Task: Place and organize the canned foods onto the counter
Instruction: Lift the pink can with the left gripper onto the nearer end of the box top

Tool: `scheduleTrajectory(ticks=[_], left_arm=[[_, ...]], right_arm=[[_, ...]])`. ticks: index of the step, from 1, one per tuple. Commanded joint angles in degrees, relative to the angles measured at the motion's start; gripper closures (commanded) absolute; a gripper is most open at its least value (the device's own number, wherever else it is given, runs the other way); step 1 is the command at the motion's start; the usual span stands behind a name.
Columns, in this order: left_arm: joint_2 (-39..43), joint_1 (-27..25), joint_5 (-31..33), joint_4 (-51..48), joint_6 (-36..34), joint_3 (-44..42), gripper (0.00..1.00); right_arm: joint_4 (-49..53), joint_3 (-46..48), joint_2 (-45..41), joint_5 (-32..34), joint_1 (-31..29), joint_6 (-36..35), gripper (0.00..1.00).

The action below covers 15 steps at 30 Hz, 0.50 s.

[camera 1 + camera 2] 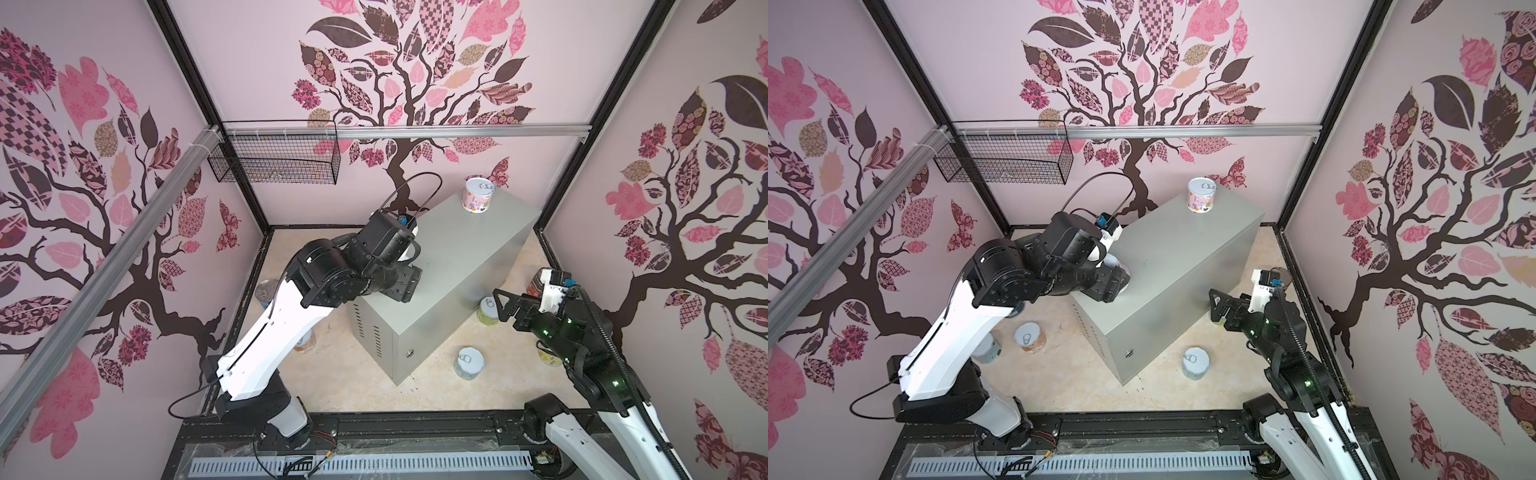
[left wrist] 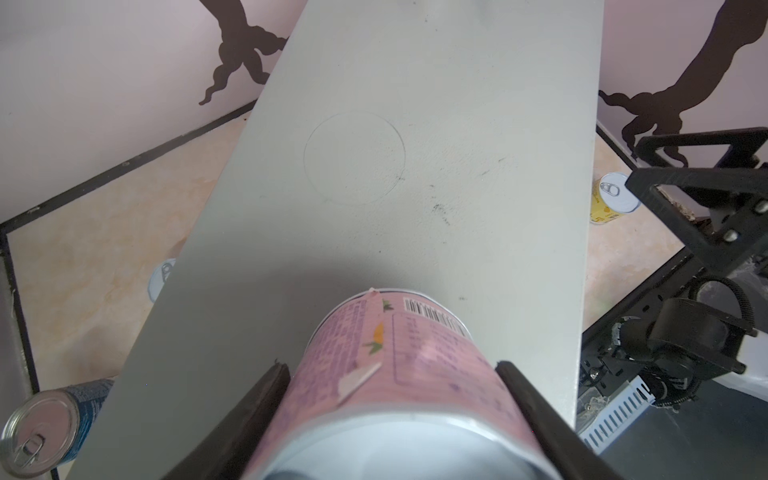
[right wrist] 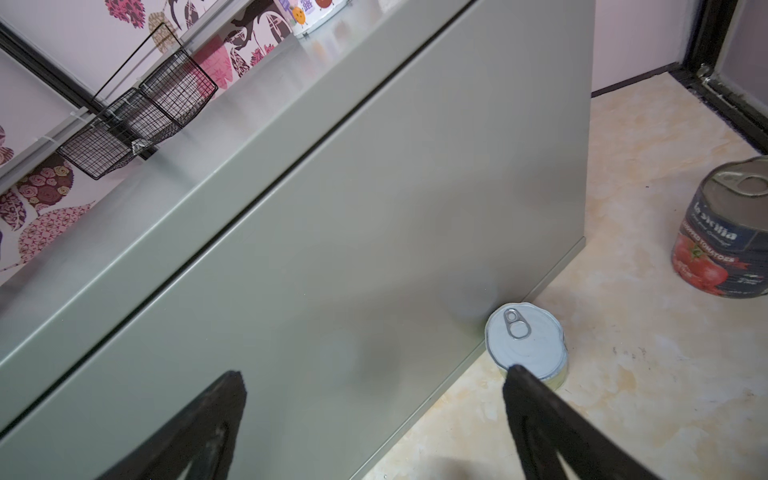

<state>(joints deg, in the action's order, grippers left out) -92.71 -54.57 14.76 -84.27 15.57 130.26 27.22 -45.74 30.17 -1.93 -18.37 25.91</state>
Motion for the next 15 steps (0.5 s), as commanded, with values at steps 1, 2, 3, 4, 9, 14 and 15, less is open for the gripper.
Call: scheduleTrajectory(ticks=[1, 2, 3, 4, 9, 14, 15], left_arm=[[-1.5, -0.4, -1.0, 2.8, -1.5, 1.9, 0.27], [-1.8, -0.5, -1.2, 2.9, -1.7, 2.0, 0.25], [-2.0, -0.5, -1.6, 3.1, -1.9, 2.2, 0.23], [-2.4, -0.5, -1.8, 3.1, -2.3, 2.4, 0.20], [-3.9, -0.5, -1.3, 3.3, -3.5, 4.3, 0.11], [-5.3, -0.6, -1.1, 3.6, -4.0, 7.6, 0.04], [-5.4, -0.6, -1.1, 3.6, -4.0, 8.5, 0.02]], right_arm=[[-0.3, -0.8, -0.7, -2.8, -0.3, -1.3, 0.00], [-0.3, -0.9, -0.9, -3.4, -0.2, -1.5, 0.00], [-0.4, -1.0, -1.0, -3.9, -0.3, -1.7, 0.00], [-0.3, -1.3, -1.1, -4.5, -0.3, -2.2, 0.00], [0.0, -3.1, -2.6, -5.6, -0.2, -4.4, 0.00], [2.7, -7.8, -0.5, -10.7, -0.3, -8.6, 0.00], [2.9, -8.7, -0.3, -11.7, -0.3, -9.1, 0.00]])
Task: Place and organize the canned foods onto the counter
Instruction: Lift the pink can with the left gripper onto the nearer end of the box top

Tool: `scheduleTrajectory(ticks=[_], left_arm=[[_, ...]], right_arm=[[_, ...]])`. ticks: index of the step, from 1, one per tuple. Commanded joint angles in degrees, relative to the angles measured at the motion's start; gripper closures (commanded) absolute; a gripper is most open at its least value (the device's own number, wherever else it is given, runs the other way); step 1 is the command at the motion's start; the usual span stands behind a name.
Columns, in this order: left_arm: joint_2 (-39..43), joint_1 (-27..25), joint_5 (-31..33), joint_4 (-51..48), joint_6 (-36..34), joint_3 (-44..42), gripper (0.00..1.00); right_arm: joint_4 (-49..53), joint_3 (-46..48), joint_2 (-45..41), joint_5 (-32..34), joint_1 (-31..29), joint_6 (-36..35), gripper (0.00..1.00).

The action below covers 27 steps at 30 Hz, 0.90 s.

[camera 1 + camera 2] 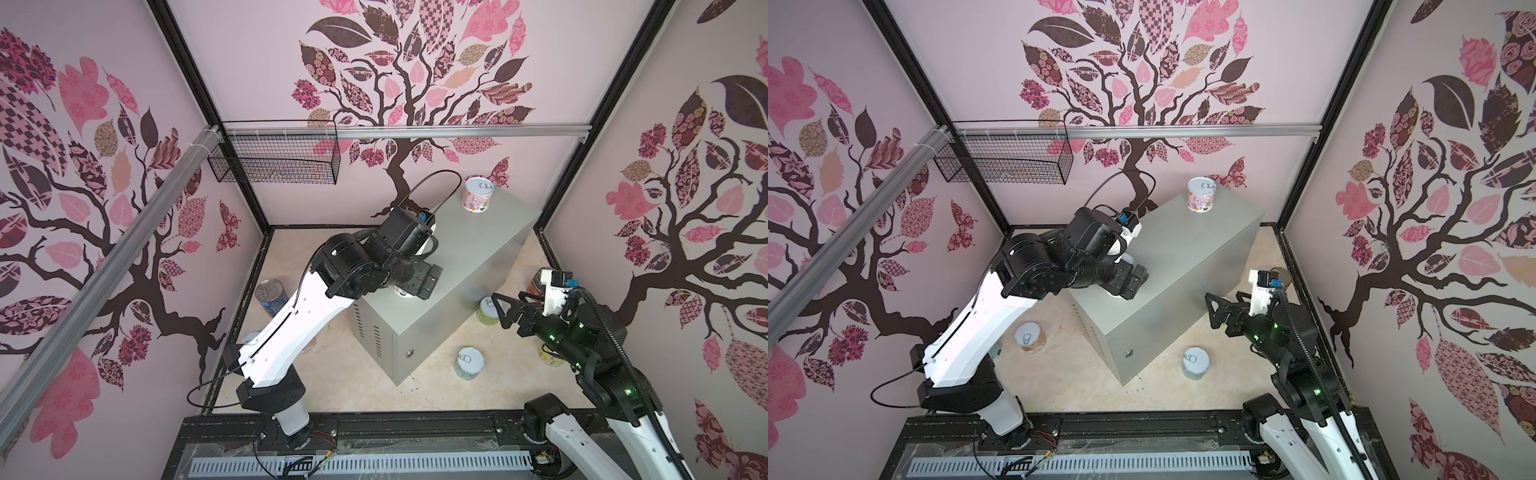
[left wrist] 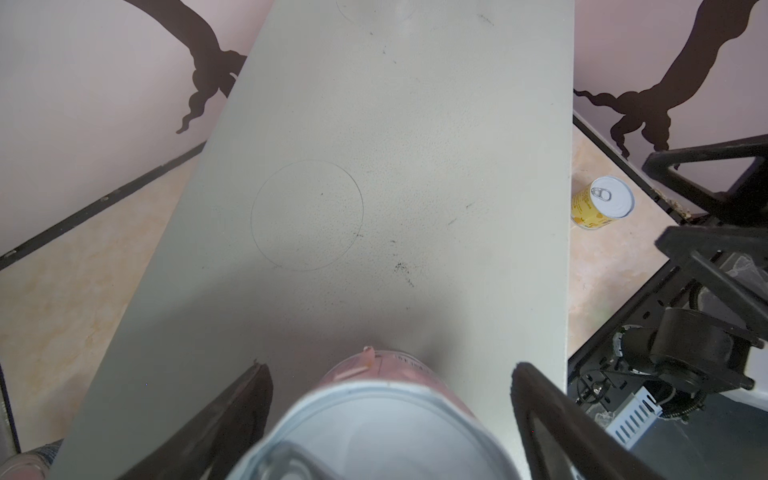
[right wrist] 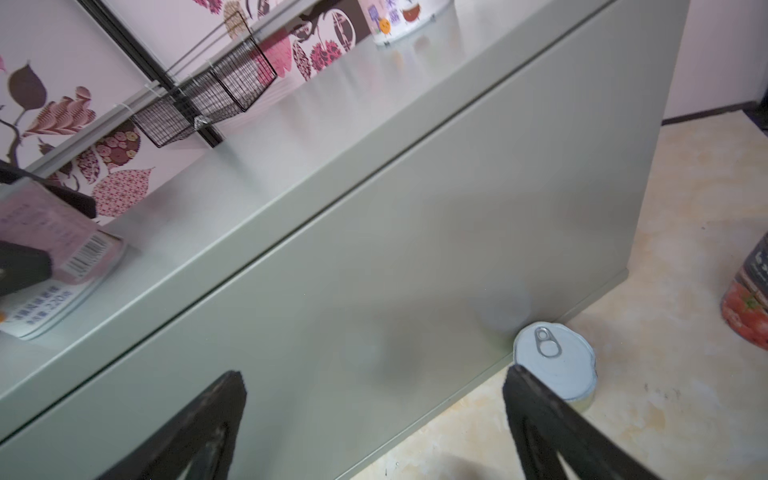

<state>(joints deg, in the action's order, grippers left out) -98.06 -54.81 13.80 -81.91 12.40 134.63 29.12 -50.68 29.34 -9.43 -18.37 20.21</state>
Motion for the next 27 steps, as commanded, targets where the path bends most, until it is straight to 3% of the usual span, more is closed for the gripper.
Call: scheduleTrajectory(ticks=[1, 7, 12, 14, 16, 18, 27], left_arm=[[-0.2, -0.4, -0.1, 1.3, -0.8, 5.1, 0.02], [3.7, -0.4, 0.0, 3.9, 0.1, 4.8, 0.02], [12.2, 0.6, 3.7, 8.7, 1.2, -3.4, 0.02], [15.9, 4.2, 1.6, 10.2, 2.4, -8.0, 0.02], [19.5, 8.8, -2.3, 11.7, 3.8, -13.2, 0.02], [23.2, 10.6, -2.3, 13.4, 4.0, -18.2, 0.02], [35.2, 11.5, 4.9, 17.5, 6.9, -36.2, 0.02]], right_arm=[[1.2, -4.7, 0.8, -5.3, -0.3, -4.1, 0.00], [3.9, -11.4, 5.6, -12.3, -0.3, -7.0, 0.00], [3.6, -15.3, 9.5, -17.8, -0.3, -7.3, 0.00], [3.4, -16.8, 11.2, -20.5, -0.7, -8.0, 0.00], [2.6, -18.0, 12.5, -20.8, -2.0, -8.8, 0.00], [3.0, -19.9, 13.7, -19.6, -2.6, -9.6, 0.00], [7.1, -27.6, 20.1, -15.4, -5.9, -13.6, 0.00]])
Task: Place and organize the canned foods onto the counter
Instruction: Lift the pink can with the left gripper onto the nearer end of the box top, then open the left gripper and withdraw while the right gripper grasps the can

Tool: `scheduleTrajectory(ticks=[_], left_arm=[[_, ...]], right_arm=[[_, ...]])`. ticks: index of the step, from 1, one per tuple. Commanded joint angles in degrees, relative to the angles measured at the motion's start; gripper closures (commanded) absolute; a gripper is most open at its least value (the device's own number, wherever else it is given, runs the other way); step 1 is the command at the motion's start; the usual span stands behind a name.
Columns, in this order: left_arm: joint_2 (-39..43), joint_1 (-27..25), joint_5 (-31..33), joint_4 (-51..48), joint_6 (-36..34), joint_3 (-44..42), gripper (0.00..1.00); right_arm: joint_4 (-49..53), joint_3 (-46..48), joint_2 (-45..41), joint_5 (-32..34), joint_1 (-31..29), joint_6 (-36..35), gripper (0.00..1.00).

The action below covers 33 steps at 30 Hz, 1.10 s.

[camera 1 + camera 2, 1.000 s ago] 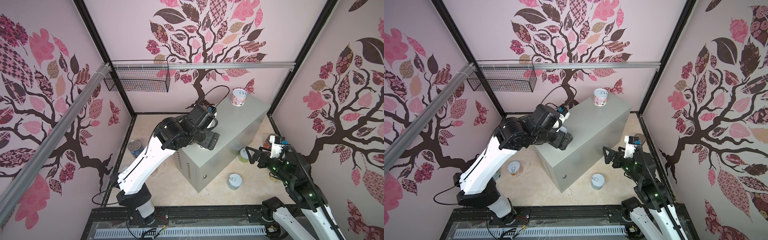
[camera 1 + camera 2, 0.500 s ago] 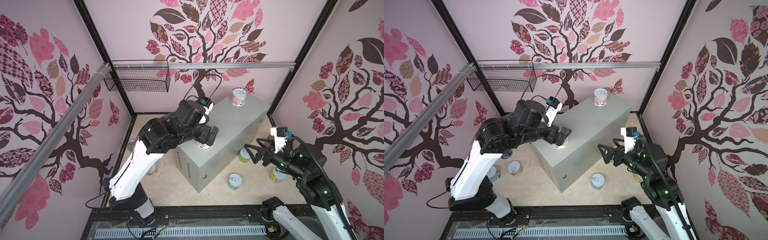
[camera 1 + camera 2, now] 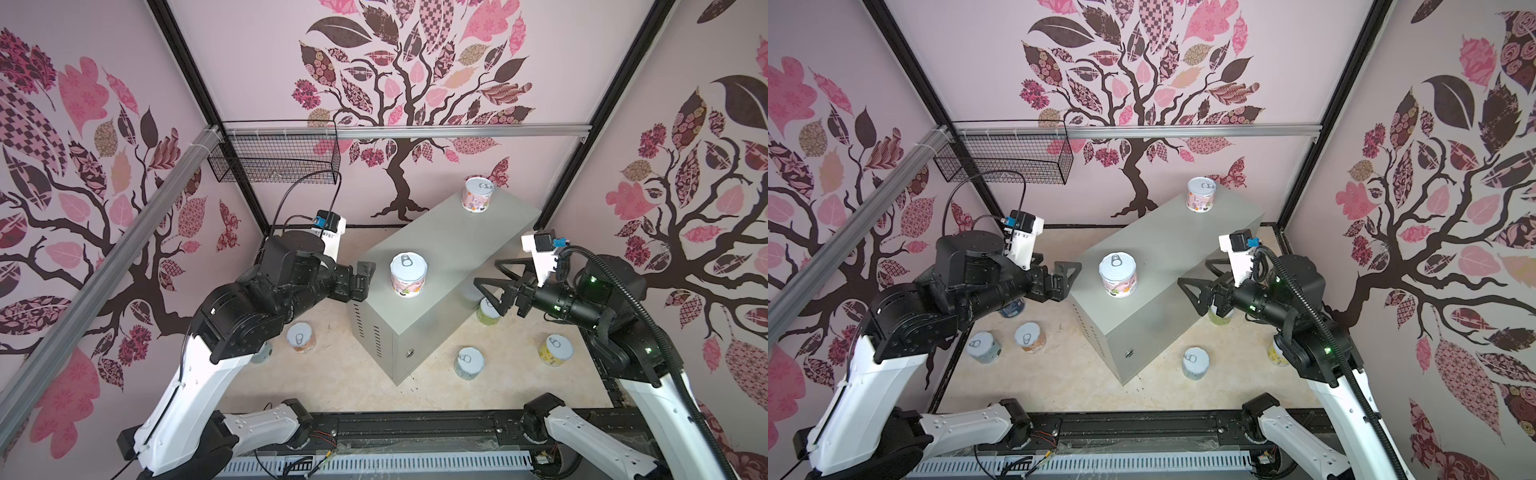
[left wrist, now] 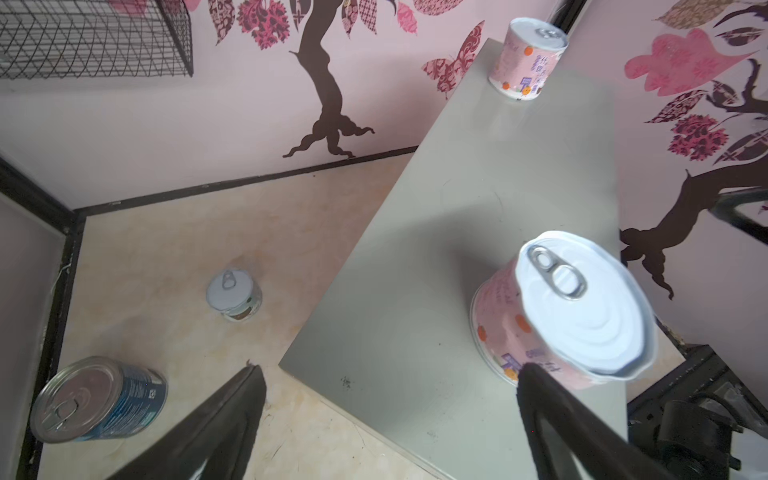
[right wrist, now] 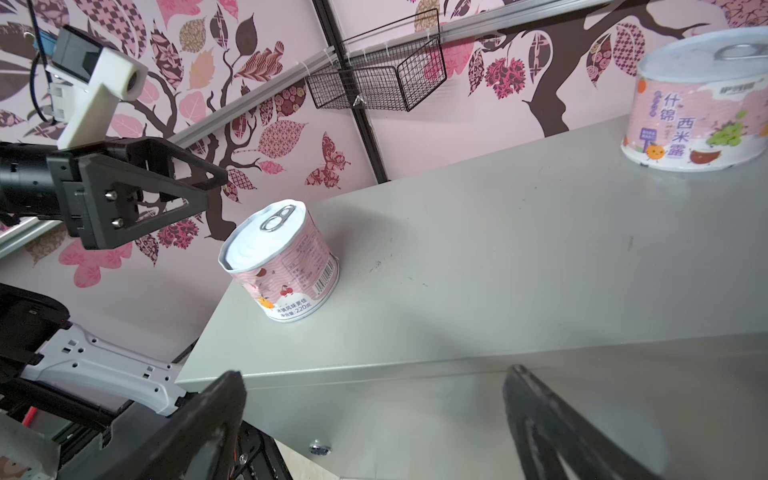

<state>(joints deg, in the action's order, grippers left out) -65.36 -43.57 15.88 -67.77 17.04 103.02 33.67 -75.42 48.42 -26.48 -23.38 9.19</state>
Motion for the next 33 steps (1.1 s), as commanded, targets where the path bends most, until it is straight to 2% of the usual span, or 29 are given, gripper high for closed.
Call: scheduleTrajectory(ticks=[1, 3, 5, 6, 10, 11, 23, 33], left_arm=[[4.4, 0.3, 3.2, 4.8, 3.3, -7.5, 0.02], [7.5, 0.3, 4.5, 6.9, 5.1, -12.4, 0.02], [10.2, 0.3, 6.7, 8.0, 6.3, -15.8, 0.02], [11.2, 0.3, 7.6, 8.1, 6.6, -17.0, 0.02], [13.9, 0.3, 9.7, 7.8, 6.8, -20.9, 0.02], [14.4, 0.4, 10.0, 7.5, 7.0, -22.0, 0.02], [23.2, 0.4, 9.4, 8.5, 9.9, -36.5, 0.02], [25.1, 0.4, 7.2, 11.6, 11.1, -45.4, 0.02]], right_arm=[[2.6, -3.4, 1.6, 1.4, -1.3, -2.6, 0.00], [2.2, -3.6, 2.5, 1.9, -2.6, -2.6, 0.00], [2.4, -4.0, 3.6, 5.8, -6.2, -3.2, 0.00], [2.7, -4.4, 4.3, 8.9, -9.1, -3.7, 0.00], [5.8, -8.1, 10.3, 30.0, -27.0, -6.2, 0.00], [5.7, -8.8, 11.5, 31.0, -28.4, -6.2, 0.00], [-0.2, -10.8, 17.8, 28.1, -28.4, -4.2, 0.00], [-1.7, -13.9, 22.9, 27.3, -29.4, -4.3, 0.00]])
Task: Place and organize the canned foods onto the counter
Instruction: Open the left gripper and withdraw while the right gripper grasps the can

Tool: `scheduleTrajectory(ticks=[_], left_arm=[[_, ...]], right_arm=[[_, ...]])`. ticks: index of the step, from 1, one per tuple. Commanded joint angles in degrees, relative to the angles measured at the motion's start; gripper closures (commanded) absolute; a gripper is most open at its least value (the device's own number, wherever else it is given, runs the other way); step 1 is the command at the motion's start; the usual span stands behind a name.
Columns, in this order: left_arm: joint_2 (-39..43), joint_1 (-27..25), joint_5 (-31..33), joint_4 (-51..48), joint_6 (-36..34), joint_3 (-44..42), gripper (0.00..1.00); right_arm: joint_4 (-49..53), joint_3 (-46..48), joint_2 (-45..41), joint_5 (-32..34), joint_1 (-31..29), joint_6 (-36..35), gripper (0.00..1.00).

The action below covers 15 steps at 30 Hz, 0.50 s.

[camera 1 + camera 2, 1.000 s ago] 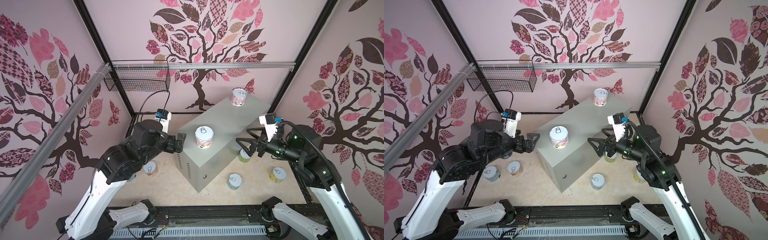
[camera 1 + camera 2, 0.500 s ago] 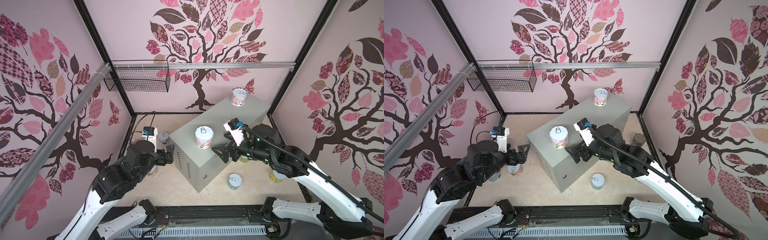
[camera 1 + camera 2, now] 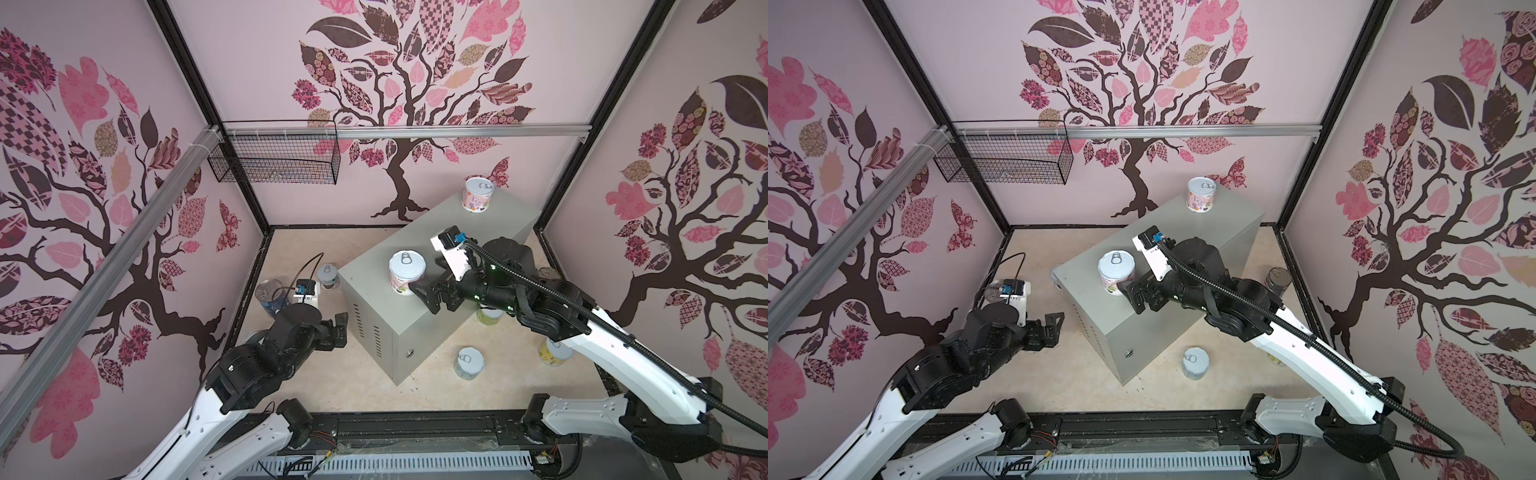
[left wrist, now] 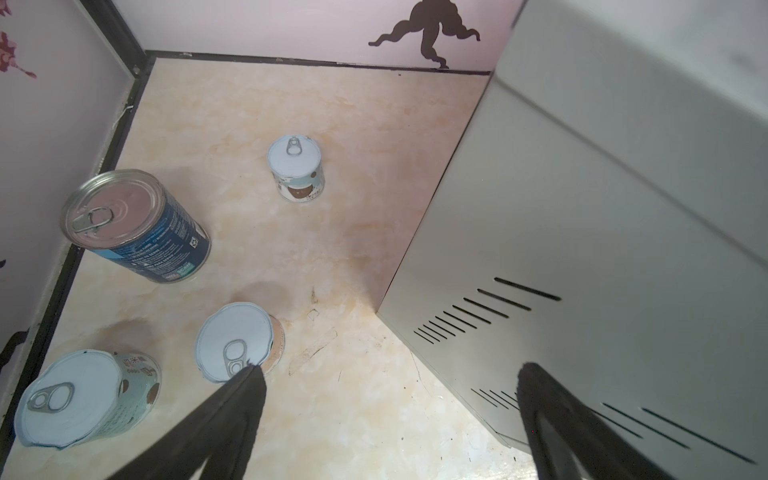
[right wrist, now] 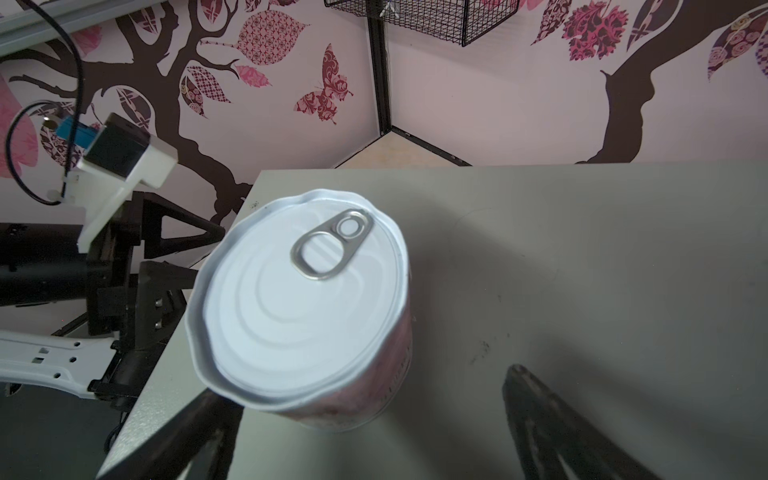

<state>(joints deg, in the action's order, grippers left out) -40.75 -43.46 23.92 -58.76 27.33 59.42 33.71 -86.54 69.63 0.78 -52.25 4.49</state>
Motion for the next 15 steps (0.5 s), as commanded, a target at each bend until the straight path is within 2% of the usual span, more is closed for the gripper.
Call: scheduleTrajectory(ticks=[1, 9, 15], left_arm=[[0.5, 0.3, -0.8, 2.7, 0.7, -1.9, 0.02], [1.0, 0.3, -1.0, 3.2, -0.6, -1.7, 0.02], [1.9, 0.4, -0.9, 3.0, -1.8, -1.5, 0.02]], right_arm=[[-1.9, -3.1, 2.2, -0.1, -0.7, 0.2, 0.00], [-3.2, -5.9, 6.2, -0.4, -1.4, -0.6, 0.00], [-3.1, -8.2, 9.1, -0.4, -1.4, -0.6, 0.08]])
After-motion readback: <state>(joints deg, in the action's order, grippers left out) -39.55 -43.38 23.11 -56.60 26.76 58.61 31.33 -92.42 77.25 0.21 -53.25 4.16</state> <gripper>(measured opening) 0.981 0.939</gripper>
